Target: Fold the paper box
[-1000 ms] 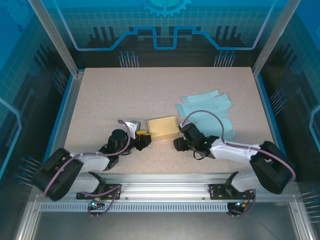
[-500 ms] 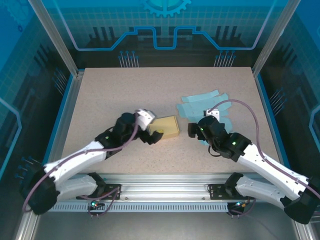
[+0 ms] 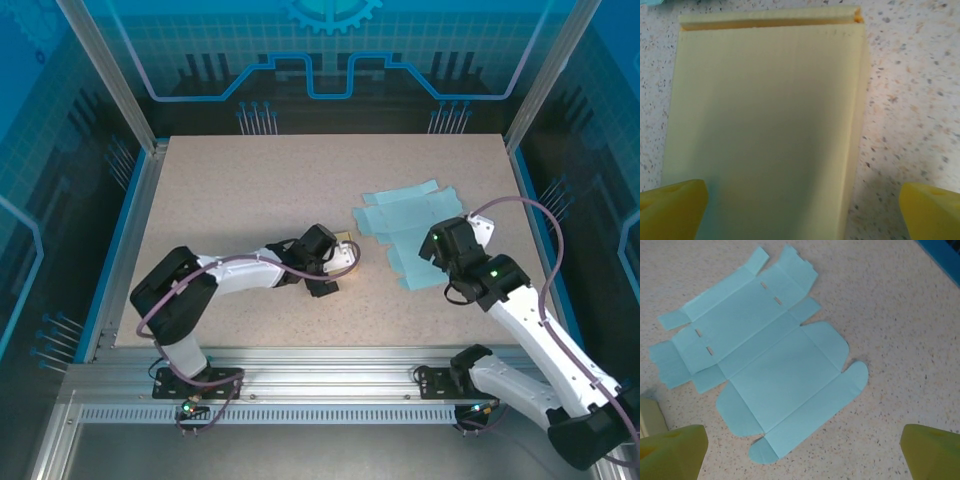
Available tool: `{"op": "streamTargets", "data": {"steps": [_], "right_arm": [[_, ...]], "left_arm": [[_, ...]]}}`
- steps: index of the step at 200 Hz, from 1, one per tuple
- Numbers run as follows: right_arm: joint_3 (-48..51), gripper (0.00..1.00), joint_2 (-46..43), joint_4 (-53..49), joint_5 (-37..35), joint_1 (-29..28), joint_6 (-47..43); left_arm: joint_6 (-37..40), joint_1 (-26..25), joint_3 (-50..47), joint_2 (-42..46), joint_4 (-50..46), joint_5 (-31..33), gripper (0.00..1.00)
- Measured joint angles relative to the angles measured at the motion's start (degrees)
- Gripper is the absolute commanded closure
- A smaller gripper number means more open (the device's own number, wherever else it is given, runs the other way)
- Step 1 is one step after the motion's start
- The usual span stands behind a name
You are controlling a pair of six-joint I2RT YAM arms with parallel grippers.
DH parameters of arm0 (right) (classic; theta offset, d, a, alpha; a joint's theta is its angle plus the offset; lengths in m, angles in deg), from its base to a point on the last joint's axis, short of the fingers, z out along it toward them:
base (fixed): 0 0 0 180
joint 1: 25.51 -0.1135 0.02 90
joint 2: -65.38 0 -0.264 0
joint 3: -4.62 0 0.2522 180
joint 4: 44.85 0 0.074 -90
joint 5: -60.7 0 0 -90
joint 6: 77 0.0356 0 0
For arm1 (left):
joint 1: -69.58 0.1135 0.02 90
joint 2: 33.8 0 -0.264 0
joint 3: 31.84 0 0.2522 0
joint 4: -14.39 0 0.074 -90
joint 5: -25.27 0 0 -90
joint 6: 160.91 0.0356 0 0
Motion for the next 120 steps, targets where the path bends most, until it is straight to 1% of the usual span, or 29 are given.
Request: {"op": "streamTargets", "data": {"steps": [28, 82, 120], "right_arm": [[-1.18, 0.0, 6.05, 0.07, 7.32, 5.86, -3.32], [-7.82, 0.0, 23.28, 1.42, 18.34, 14.75, -11.06], [-14.49, 0.06, 35.15, 4.94, 24.28, 20.48, -16.92]], "left_arm": [[-0.35, 2.25, 3.63, -3.61, 0.22, 1.07, 0.01], [-1.22, 11.96, 7.72, -6.38, -2.47, 1.33, 0.01], [1.95, 17.07, 11.06, -8.7, -4.55, 1.33, 0.01]]}}
